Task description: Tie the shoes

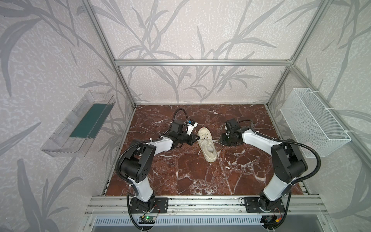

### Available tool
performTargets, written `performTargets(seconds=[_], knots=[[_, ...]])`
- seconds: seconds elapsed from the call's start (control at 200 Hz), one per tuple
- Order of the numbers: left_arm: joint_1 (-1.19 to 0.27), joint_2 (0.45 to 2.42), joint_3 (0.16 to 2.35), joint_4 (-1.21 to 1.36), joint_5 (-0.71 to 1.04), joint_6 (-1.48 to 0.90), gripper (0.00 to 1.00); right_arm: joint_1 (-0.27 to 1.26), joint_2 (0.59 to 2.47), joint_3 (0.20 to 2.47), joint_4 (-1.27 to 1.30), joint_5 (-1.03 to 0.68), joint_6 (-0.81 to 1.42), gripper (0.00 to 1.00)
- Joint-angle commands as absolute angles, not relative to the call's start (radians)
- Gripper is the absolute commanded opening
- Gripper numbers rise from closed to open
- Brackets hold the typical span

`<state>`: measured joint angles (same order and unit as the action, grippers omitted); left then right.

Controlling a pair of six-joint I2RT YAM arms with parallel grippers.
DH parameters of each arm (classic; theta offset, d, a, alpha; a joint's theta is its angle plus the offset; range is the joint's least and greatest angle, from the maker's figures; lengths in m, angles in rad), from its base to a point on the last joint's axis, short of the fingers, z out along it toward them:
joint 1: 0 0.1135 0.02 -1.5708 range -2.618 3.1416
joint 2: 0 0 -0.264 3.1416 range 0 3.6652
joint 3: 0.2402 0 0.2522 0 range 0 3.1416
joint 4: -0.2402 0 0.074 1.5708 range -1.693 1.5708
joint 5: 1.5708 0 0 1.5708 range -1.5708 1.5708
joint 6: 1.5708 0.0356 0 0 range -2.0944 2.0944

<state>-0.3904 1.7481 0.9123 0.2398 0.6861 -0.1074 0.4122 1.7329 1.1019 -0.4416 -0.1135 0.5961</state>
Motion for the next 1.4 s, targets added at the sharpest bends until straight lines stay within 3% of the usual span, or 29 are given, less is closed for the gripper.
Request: performTargets(seconds=[0.0,0.065,0.115,0.165,0.24,0.49,0.92,1.075,1.395], knots=[[-0.347,1.752,0.912,0.204,0.695,-0.097,0.00,0.359,1.720,1.085,-0.526,-0.041,0.552,0.00],[-0.359,1.750,0.915,0.217,0.734,-0.092,0.00,0.356,1.717,1.088,-0.477,-0.149,0.518,0.02],[-0.369,1.750,0.921,0.219,0.751,-0.093,0.10,0.352,1.712,1.084,-0.445,-0.210,0.522,0.15],[-0.377,1.752,0.928,0.217,0.769,-0.097,0.23,0.347,1.699,1.074,-0.411,-0.256,0.530,0.24],[-0.381,1.742,0.927,0.241,0.784,-0.113,0.34,0.345,1.663,1.075,-0.406,-0.292,0.524,0.35],[-0.376,1.642,0.883,0.265,0.727,-0.119,0.54,0.293,1.535,1.046,-0.479,-0.324,0.500,0.52],[-0.371,1.502,0.751,0.218,0.711,-0.064,0.61,0.258,1.385,0.942,-0.490,-0.469,0.479,0.63],[-0.372,1.470,0.692,0.217,0.703,-0.040,0.61,0.301,1.402,0.856,-0.321,-0.595,0.561,0.69],[-0.391,1.469,0.614,0.232,0.667,0.034,0.61,0.405,1.538,0.821,-0.144,-0.680,0.664,0.74]])
